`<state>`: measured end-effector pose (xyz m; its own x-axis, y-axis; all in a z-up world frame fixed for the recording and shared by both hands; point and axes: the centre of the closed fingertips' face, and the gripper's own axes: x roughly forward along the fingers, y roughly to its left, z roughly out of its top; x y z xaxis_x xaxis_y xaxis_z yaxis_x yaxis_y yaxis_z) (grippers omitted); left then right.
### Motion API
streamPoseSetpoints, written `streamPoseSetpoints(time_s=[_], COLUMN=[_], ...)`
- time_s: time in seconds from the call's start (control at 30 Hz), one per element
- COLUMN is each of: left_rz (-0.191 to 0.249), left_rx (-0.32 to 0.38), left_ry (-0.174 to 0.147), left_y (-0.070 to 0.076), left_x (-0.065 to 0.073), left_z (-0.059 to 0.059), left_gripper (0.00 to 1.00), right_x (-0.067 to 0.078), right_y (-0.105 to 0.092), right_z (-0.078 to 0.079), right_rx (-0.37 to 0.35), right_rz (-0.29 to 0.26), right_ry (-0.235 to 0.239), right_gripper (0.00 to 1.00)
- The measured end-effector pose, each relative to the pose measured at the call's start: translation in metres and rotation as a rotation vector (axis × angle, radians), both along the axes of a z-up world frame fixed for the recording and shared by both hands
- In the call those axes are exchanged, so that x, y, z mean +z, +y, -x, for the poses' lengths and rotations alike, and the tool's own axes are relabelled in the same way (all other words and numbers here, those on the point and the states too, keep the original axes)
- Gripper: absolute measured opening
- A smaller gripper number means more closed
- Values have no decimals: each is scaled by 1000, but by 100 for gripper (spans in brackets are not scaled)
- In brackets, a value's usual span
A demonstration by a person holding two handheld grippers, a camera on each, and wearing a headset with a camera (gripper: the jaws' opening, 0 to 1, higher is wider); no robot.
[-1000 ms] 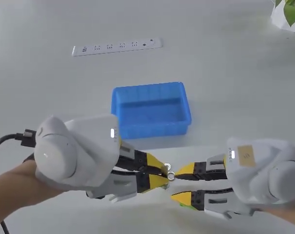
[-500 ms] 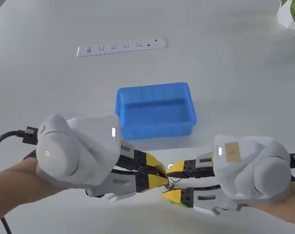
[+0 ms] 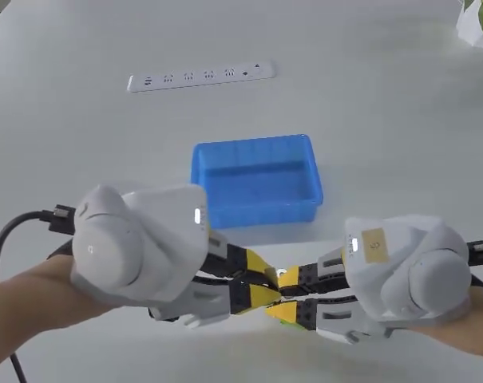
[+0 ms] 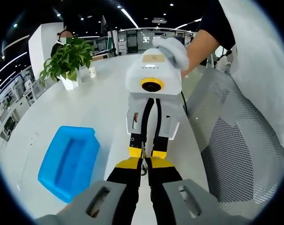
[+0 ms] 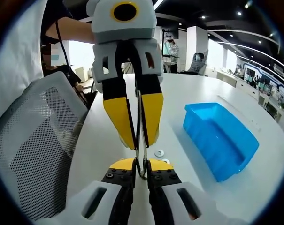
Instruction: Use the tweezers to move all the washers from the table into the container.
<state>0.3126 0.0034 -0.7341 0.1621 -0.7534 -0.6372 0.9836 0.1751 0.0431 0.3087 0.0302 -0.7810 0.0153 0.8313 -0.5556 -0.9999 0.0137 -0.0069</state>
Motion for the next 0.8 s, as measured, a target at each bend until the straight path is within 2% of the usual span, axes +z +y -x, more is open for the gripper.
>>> streamPoseSetpoints(time_s=[0.17,0.47,0.67,0.8], left_rz=[-8,-4,-10,-12], left_rx=[4,17,39,42], left_ry=[-9,8,45,48], left_y=[1,0,2,2], left_x=[-1,-1,-2,-3], left_z=[-1,-1,0,0], left_gripper=[9,10,12,14], right_x=[0,1,1,2], right_y=[1,1,1,1], right_z=[-1,-1,-1,-2], right_rx=[8,2,-3,-7], right_rz=[0,-6,-14,-18], right_ry=[-11,-13,-7,-6], right_gripper=[9,9,9,9])
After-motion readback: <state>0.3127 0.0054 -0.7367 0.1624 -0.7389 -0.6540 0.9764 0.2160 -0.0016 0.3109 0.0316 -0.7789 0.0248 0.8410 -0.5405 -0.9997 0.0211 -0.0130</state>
